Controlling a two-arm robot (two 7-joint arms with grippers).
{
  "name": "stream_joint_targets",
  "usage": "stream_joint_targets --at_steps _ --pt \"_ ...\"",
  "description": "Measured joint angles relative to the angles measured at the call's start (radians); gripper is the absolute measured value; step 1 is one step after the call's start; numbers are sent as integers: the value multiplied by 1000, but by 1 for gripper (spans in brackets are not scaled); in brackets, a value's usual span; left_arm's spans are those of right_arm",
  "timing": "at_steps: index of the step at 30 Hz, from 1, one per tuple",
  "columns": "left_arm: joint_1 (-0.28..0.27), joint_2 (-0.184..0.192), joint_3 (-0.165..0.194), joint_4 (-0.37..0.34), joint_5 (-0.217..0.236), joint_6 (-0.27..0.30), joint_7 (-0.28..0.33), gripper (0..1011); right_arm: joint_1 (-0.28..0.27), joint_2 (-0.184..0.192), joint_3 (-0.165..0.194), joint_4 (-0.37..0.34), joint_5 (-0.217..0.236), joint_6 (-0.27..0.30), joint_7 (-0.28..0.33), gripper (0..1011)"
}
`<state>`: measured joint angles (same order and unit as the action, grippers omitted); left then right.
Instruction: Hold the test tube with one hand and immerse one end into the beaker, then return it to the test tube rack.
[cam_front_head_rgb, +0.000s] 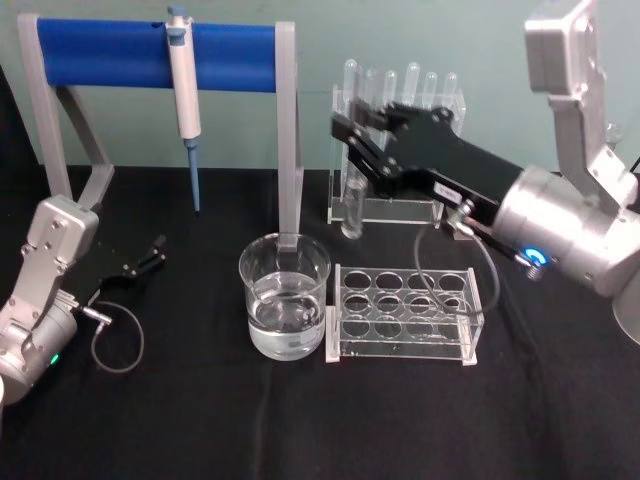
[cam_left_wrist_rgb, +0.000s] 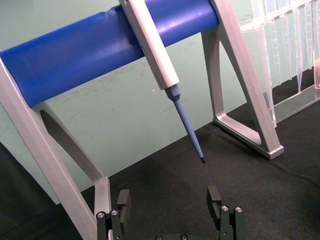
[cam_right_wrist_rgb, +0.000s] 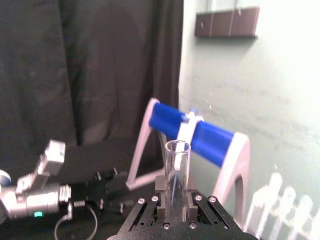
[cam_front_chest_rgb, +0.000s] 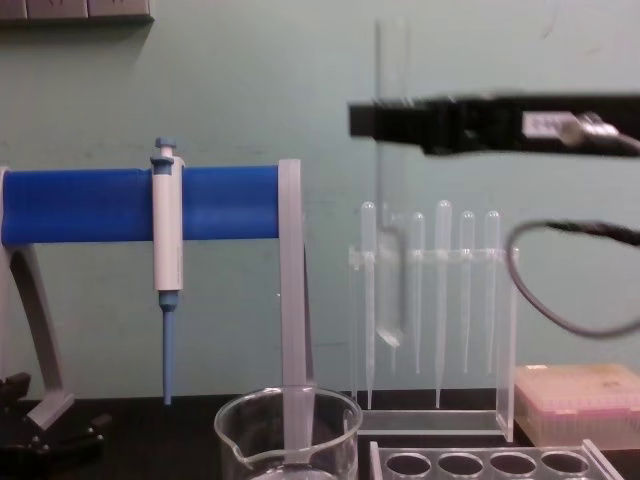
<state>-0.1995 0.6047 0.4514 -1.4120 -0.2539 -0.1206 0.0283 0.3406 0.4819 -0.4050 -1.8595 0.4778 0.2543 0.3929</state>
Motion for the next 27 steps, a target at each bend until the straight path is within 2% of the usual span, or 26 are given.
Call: stream_joint_targets --at_steps 4,9,27 --pt "0 0 0 0 0 0 0 1000 -36 32 6 -4 7 16 -14 225" --pt "0 0 0 0 0 0 0 1000 -54 50 2 15 3 19 -20 225" --pt "0 0 0 0 0 0 0 1000 -69 45 -14 75 -34 9 -23 225"
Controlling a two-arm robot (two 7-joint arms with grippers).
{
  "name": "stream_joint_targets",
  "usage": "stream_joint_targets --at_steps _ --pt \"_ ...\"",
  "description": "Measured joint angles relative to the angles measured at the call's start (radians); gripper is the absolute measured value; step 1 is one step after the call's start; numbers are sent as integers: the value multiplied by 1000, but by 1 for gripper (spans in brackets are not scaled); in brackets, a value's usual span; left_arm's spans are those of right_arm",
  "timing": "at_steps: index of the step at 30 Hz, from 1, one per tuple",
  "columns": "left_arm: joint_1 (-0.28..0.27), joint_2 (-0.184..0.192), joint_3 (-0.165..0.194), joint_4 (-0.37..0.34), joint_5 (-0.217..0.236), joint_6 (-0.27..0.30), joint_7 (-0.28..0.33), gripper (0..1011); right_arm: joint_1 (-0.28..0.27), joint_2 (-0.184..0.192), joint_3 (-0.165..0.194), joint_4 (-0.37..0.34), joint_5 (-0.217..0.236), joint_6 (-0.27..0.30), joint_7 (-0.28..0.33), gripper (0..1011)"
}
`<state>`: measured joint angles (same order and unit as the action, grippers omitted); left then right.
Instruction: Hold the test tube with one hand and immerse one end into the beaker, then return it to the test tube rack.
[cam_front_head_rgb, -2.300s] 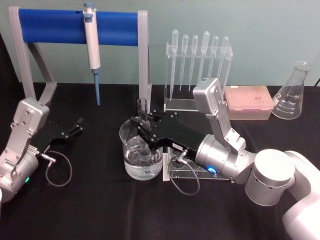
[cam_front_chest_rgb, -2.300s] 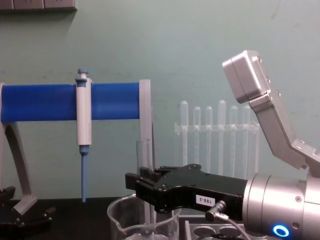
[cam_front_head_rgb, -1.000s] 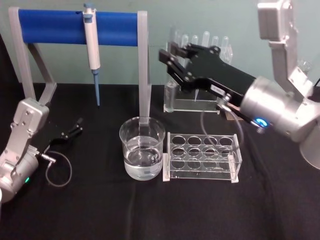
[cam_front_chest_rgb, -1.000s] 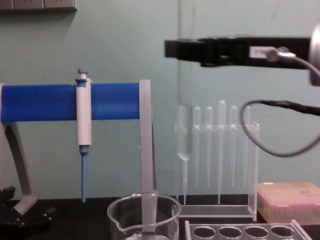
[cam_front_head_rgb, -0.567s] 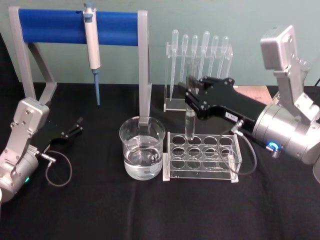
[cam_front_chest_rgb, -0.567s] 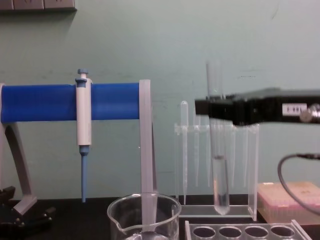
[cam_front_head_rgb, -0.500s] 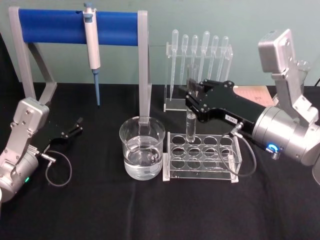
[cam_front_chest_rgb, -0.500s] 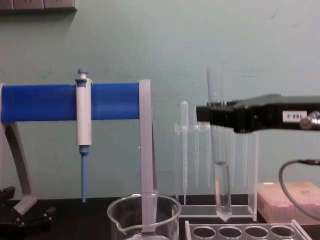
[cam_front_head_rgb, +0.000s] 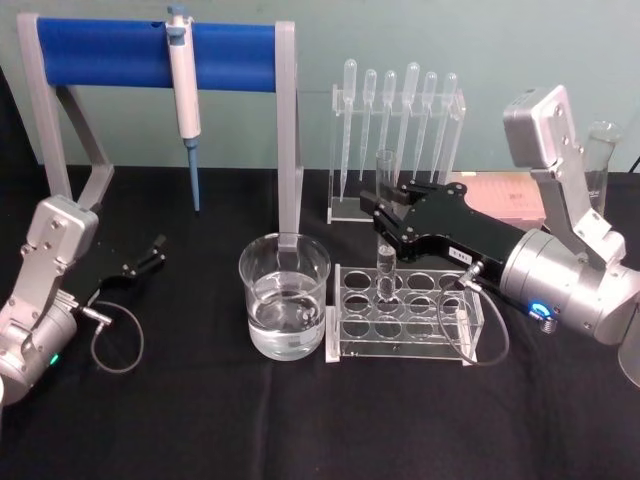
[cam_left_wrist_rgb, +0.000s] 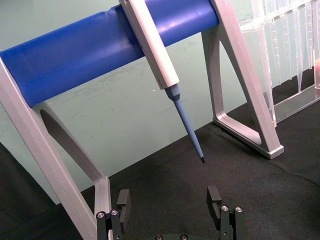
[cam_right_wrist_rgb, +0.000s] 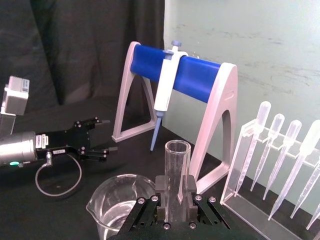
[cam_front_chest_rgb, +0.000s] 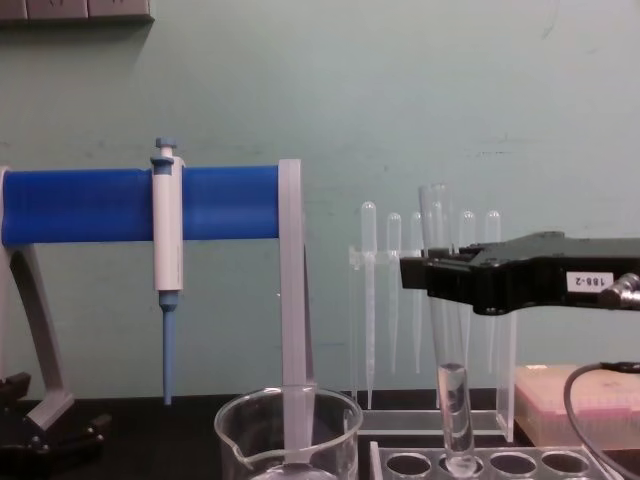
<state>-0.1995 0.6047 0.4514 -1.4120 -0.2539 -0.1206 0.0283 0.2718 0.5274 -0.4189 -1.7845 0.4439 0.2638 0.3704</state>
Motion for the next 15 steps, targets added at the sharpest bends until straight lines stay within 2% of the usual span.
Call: stream_joint_targets --at_steps 15 --pt "0 0 0 0 0 0 0 1000 -15 -13 -9 44 -27 -10 6 225"
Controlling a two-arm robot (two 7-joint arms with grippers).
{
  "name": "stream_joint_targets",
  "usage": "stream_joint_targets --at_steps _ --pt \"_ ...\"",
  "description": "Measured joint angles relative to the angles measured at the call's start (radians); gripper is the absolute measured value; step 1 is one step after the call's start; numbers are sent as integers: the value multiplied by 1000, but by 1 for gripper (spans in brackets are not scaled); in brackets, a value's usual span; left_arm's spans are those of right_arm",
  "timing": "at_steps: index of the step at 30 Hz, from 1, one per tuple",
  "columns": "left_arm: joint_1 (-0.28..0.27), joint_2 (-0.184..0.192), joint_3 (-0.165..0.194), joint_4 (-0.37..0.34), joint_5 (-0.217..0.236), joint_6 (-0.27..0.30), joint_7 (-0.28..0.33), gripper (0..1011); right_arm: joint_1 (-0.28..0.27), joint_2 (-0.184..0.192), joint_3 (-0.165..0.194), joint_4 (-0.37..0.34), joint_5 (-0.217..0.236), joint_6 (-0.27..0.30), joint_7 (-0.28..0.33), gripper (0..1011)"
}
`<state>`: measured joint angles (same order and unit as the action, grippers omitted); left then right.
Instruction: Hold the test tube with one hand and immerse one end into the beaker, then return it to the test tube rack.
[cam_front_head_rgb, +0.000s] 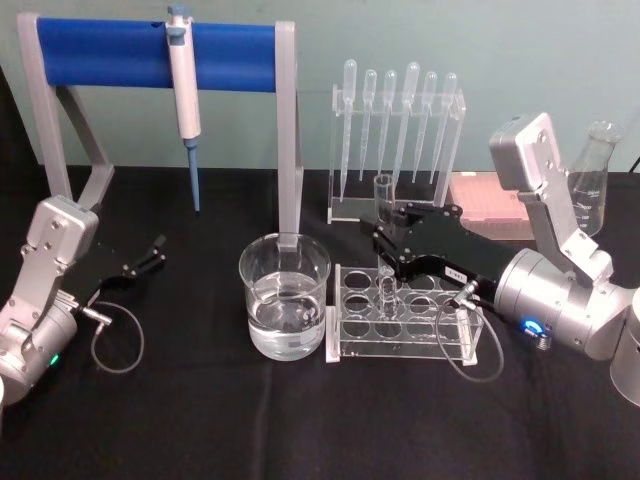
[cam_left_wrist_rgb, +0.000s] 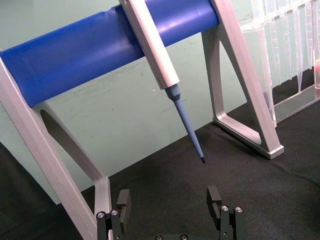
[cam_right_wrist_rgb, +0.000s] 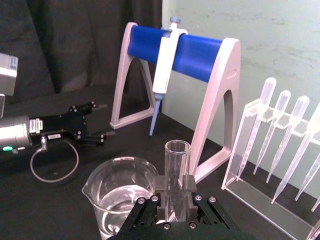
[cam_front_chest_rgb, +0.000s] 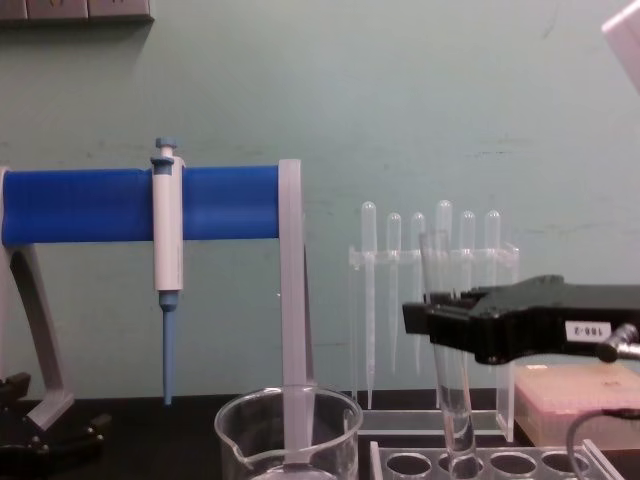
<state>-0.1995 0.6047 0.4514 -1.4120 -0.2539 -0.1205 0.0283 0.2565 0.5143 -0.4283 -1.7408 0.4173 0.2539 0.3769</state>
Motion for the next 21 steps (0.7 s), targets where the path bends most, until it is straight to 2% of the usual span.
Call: stream_joint_targets --at_steps 21 --pt "0 0 0 0 0 0 0 1000 16 -9 -36 64 -69 3 37 225"
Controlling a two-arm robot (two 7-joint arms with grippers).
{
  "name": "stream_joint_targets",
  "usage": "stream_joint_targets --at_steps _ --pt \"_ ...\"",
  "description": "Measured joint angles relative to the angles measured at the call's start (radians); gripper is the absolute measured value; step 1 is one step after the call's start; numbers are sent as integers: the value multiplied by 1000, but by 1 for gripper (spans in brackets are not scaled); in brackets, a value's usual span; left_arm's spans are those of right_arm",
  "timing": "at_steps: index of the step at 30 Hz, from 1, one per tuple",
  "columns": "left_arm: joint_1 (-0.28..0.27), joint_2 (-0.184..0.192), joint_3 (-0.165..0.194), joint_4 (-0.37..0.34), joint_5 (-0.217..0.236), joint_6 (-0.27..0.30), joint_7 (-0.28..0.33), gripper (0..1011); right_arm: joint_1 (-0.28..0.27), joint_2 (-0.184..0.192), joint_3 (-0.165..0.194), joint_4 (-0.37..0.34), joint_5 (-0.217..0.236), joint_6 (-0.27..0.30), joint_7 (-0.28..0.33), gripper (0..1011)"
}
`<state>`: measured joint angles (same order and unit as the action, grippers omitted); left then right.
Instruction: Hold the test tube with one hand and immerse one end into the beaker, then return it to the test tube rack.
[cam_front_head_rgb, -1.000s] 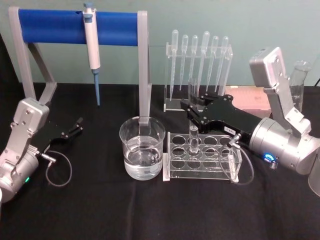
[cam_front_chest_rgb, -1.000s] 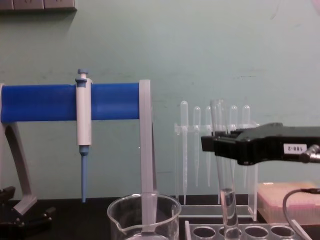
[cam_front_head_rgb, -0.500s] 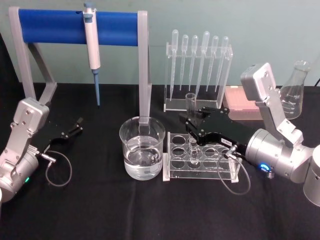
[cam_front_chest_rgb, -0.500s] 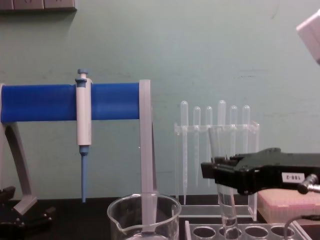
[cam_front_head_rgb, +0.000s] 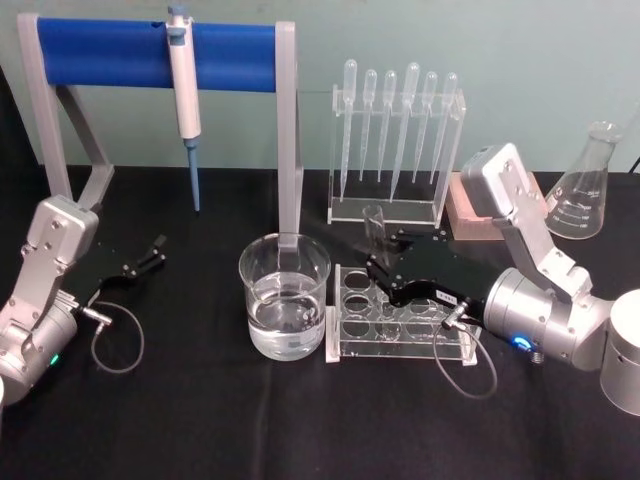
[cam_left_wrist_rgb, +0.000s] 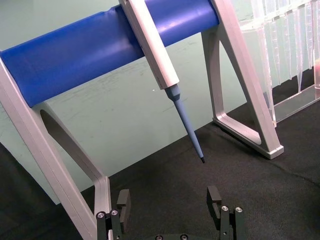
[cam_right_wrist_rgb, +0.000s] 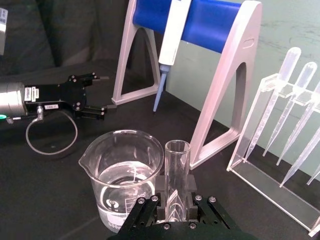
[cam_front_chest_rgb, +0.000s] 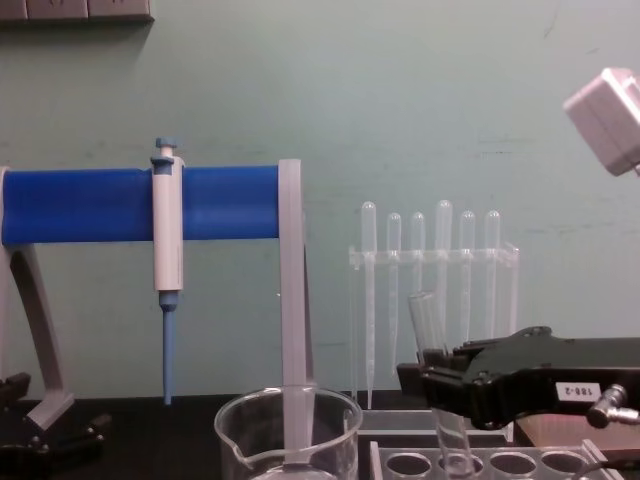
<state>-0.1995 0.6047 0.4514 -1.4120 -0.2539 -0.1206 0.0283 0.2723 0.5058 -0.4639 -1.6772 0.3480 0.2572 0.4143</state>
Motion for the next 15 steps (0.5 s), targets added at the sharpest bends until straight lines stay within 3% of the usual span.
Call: stream_joint_targets --at_steps 6,9,15 --pt "0 0 0 0 0 0 0 1000 3 -4 0 2 -10 8 4 300" --pt "0 0 0 0 0 0 0 1000 -5 -2 6 -9 -10 15 3 440" --pt "0 0 0 0 0 0 0 1000 -55 24 36 -67 -1 37 -12 599"
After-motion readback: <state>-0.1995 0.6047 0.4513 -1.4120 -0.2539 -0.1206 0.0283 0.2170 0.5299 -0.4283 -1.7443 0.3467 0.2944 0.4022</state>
